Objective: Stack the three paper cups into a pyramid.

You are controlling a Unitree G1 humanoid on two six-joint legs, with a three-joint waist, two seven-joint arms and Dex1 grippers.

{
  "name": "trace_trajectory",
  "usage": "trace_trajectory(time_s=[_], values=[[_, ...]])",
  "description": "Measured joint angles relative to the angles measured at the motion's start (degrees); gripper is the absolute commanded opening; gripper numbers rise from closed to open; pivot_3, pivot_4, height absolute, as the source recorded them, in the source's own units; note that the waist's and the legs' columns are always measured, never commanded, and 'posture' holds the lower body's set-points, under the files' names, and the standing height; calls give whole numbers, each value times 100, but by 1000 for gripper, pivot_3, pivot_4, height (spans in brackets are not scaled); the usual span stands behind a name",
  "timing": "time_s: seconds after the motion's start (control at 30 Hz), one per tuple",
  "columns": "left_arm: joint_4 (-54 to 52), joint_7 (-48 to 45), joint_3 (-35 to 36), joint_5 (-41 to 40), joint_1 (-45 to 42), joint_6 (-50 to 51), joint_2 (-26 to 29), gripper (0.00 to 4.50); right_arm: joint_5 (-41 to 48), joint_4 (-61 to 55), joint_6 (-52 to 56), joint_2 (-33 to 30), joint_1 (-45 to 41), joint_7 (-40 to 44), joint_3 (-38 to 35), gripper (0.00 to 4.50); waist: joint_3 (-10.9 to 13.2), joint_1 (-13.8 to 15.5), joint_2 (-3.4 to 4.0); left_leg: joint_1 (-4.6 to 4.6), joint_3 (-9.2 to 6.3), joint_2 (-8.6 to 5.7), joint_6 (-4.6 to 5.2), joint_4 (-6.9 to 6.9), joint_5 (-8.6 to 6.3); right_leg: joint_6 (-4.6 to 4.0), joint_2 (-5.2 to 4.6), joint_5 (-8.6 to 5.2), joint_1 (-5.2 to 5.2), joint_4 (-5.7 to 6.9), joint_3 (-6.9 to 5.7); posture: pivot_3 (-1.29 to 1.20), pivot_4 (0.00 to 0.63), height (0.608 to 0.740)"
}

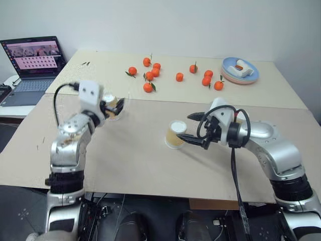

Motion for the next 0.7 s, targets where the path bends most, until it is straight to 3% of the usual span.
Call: trace_trajectory(time_s=[0.2, 0.37, 0.7], values=[[240, -154, 159, 4, 276, -346, 386, 4477, 280, 65, 2, -563, 346, 526, -645, 4500, 0, 74, -1, 2, -7, 1, 0, 1, -1, 0, -6, 1, 8, -6, -8, 0, 150, 669], [1592, -718, 147, -48, 64, -1088, 780, 4477, 241, 317, -17, -737, 647, 572, -870, 4500, 0, 66, -1, 2, -6, 0, 0, 1, 0, -1, -7, 1, 7, -5, -9, 0, 150, 669], [4767, -2029, -377, 41, -1522, -2743, 864, 4477, 246, 206, -41, -809, 870, 405, -1137, 4500, 1, 60, -3, -6, -6, -3, 0, 2, 0, 1, -8, 0, 4, -6, -16, 0, 150, 669]])
